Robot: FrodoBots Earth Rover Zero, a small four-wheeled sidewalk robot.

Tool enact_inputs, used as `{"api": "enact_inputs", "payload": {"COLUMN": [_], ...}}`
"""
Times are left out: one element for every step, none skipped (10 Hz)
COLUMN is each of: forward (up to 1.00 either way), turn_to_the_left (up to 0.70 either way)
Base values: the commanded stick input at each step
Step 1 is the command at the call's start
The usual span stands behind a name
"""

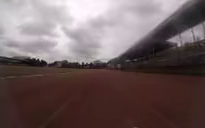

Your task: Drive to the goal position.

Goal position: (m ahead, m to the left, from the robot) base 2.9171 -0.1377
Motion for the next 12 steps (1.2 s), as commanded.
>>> {"api": "enact_inputs", "payload": {"forward": [0.67, 0.67, 0.67, 0.67, 0.67, 0.67, 0.67, 0.67, 0.67, 0.67, 0.67, 0.67], "turn_to_the_left": [0.0, 0.0, 0.0, 0.0, 0.0, 0.0, 0.0, 0.0, 0.0, 0.0, 0.0, -0.12]}}
